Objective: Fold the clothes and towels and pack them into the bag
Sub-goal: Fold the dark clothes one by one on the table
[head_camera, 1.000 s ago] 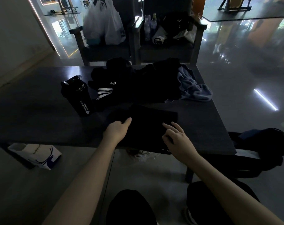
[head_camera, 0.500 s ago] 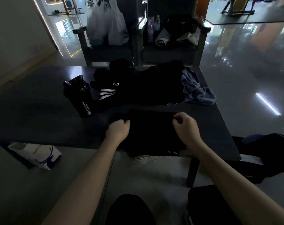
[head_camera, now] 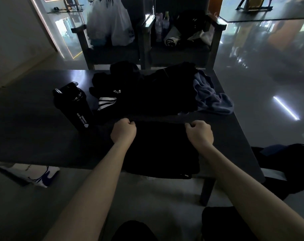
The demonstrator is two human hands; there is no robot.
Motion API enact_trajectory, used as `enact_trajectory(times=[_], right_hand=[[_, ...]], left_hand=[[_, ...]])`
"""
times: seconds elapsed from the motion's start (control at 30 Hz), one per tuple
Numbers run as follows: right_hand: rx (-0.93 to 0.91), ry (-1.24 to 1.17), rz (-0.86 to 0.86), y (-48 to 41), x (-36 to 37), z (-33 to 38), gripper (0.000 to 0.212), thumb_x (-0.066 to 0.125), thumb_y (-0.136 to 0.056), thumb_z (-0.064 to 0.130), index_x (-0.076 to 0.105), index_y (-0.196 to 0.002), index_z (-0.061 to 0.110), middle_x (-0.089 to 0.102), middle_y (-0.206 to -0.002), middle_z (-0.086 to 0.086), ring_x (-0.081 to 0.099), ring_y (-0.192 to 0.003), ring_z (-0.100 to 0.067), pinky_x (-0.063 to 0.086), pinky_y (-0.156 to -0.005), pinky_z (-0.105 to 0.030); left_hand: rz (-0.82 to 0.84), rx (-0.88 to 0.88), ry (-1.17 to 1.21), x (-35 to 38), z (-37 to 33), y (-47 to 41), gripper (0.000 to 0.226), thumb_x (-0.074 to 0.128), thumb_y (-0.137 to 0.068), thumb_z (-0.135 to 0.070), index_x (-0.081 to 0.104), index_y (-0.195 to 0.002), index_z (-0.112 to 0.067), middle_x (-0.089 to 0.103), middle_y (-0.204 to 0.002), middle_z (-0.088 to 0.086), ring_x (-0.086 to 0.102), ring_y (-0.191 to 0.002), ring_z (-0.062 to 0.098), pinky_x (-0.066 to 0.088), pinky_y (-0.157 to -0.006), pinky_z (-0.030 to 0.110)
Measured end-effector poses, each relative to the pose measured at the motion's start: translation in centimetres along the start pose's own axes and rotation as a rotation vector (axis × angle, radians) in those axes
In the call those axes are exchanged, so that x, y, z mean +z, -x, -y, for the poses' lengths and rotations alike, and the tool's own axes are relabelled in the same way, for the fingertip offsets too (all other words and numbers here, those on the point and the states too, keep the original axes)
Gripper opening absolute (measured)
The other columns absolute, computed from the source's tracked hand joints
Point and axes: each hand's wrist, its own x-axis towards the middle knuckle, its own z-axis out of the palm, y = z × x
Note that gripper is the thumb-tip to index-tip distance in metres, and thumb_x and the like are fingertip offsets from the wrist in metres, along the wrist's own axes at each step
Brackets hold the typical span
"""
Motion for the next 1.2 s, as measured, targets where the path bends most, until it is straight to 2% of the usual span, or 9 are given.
enact_trajectory(times=[0.13,0.23,0.33,0.43,0.53,0.6,0.93,1.1,1.2], right_hand=[[-0.025,0.041,-0.038,1.0,0.3,0.2,0.031,0.052,-0.093,0.029,0.058,-0.07,0.01,0.056,-0.066,-0.002,0.053,-0.063,-0.021,0.033,-0.053,-0.027],[0.009,0.042,-0.033,1.6,0.3,0.1,0.029,0.051,-0.093,0.03,0.062,-0.075,0.009,0.059,-0.071,-0.003,0.06,-0.074,-0.025,0.038,-0.06,-0.028],[-0.045,0.151,-0.001,2.1,0.0,0.6,0.024,0.05,-0.094,0.031,0.062,-0.102,0.012,0.06,-0.102,-0.007,0.059,-0.092,-0.028,0.042,-0.069,-0.033],[-0.192,0.249,0.007,3.6,-0.4,1.3,0.046,0.048,-0.094,0.038,0.04,-0.135,0.019,0.039,-0.14,-0.009,0.044,-0.121,-0.032,0.041,-0.092,-0.044],[-0.261,0.335,0.15,6.1,0.4,0.8,0.057,0.043,-0.094,0.051,0.03,-0.144,0.028,0.022,-0.154,-0.004,0.029,-0.136,-0.031,0.031,-0.106,-0.048],[-0.251,0.415,0.22,7.7,1.5,-0.4,0.06,0.037,-0.094,0.057,0.024,-0.146,0.032,0.015,-0.158,-0.002,0.025,-0.139,-0.03,0.027,-0.109,-0.048],[-0.401,0.412,0.046,9.0,1.5,-1.1,0.064,0.043,-0.092,0.056,0.028,-0.146,0.026,0.014,-0.158,-0.009,0.021,-0.142,-0.03,0.024,-0.111,-0.048],[-0.498,0.497,0.186,10.2,1.7,-2.2,0.074,0.032,-0.088,0.069,0.015,-0.15,0.032,0.005,-0.159,-0.004,0.011,-0.145,-0.026,0.014,-0.115,-0.048],[-0.534,0.558,0.247,9.3,2.4,-1.0,0.091,0.014,-0.074,0.08,0.007,-0.151,0.031,0.0,-0.16,-0.005,0.005,-0.146,-0.027,0.009,-0.114,-0.053]], left_hand=[[-0.084,0.027,-0.086,0.0,0.9,0.9,0.03,0.045,-0.097,-0.03,0.048,-0.071,-0.016,0.054,-0.072,0.001,0.056,-0.075,0.024,0.048,-0.082,0.041],[-0.028,-0.004,-0.118,0.0,1.2,1.3,0.026,0.044,-0.098,-0.032,0.053,-0.082,-0.014,0.061,-0.088,0.006,0.058,-0.084,0.026,0.048,-0.088,0.045],[-0.012,0.027,-0.203,-0.2,1.0,2.2,0.027,0.041,-0.099,-0.03,0.056,-0.108,-0.01,0.06,-0.113,0.01,0.056,-0.102,0.029,0.046,-0.092,0.046],[-0.032,0.266,-0.246,-0.3,0.1,4.5,0.043,0.036,-0.1,-0.036,0.041,-0.139,-0.017,0.038,-0.145,0.003,0.037,-0.131,0.026,0.031,-0.104,0.047],[0.169,0.372,-0.318,0.6,0.4,6.9,0.055,0.023,-0.1,-0.049,0.023,-0.15,-0.026,0.012,-0.159,-0.008,0.01,-0.145,0.018,0.01,-0.116,0.047],[0.259,0.366,-0.356,1.7,1.9,8.0,0.058,0.019,-0.099,-0.054,0.015,-0.151,-0.028,0.004,-0.16,-0.01,0.0,-0.147,0.015,0.007,-0.117,0.047],[0.206,0.376,-0.394,2.1,3.2,7.6,0.058,0.02,-0.099,-0.053,0.014,-0.151,-0.028,0.006,-0.16,-0.007,0.001,-0.147,0.016,0.015,-0.116,0.048],[0.207,0.347,-0.475,1.3,3.6,6.6,0.059,0.015,-0.099,-0.055,0.01,-0.152,-0.028,0.005,-0.16,-0.007,0.0,-0.148,0.017,0.001,-0.117,0.05],[0.189,0.312,-0.512,0.6,4.0,5.7,0.059,0.014,-0.099,-0.054,0.01,-0.152,-0.028,0.006,-0.16,-0.006,-0.001,-0.148,0.018,0.0,-0.116,0.052]])
